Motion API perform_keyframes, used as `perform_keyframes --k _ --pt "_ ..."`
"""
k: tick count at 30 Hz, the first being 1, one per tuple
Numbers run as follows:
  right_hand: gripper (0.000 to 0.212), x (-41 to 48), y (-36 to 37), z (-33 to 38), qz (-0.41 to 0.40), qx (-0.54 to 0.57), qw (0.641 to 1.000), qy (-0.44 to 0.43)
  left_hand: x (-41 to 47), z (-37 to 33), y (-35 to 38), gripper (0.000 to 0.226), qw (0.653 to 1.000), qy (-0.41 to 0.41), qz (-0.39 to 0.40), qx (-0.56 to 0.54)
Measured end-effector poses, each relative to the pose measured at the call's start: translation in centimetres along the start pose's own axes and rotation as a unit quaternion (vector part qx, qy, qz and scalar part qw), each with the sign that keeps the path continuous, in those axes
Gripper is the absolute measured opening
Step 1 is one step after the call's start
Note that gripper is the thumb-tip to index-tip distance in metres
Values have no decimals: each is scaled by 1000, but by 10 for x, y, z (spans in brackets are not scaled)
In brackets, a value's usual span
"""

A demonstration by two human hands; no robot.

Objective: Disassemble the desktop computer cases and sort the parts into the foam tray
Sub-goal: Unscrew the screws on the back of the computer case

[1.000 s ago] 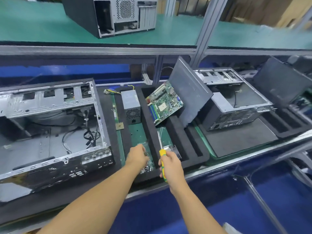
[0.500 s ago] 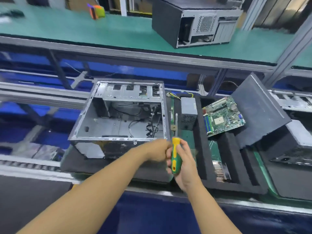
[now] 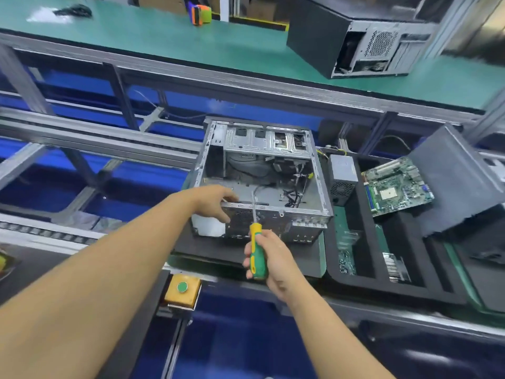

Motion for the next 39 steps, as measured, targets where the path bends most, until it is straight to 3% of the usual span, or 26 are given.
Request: perform_keyframes --k 7,12,21,39 --pt "18 -2 23 -19 -75 -82 993 41 12 19 21 46 983 -1 -184 21" --pt "20 -8 35 -30 -115 -111 986 50 12 20 25 42 969 26 -239 51" --pt "19 -11 31 -35 -176 -133 974 54 16 22 26 33 963 54 -255 70" --pt "23 -1 40 -37 -156 -70 982 82 16 20 27 36 954 41 -286 84"
Point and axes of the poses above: each hand's wrist, its own x-axis towards the middle knuckle, its own y-axis out of the palm, z = x × y, the point moved 5 cm from there along x, towards the middle knuckle, and after that the axes turned 10 degrees about z, right-handed, at the moved point
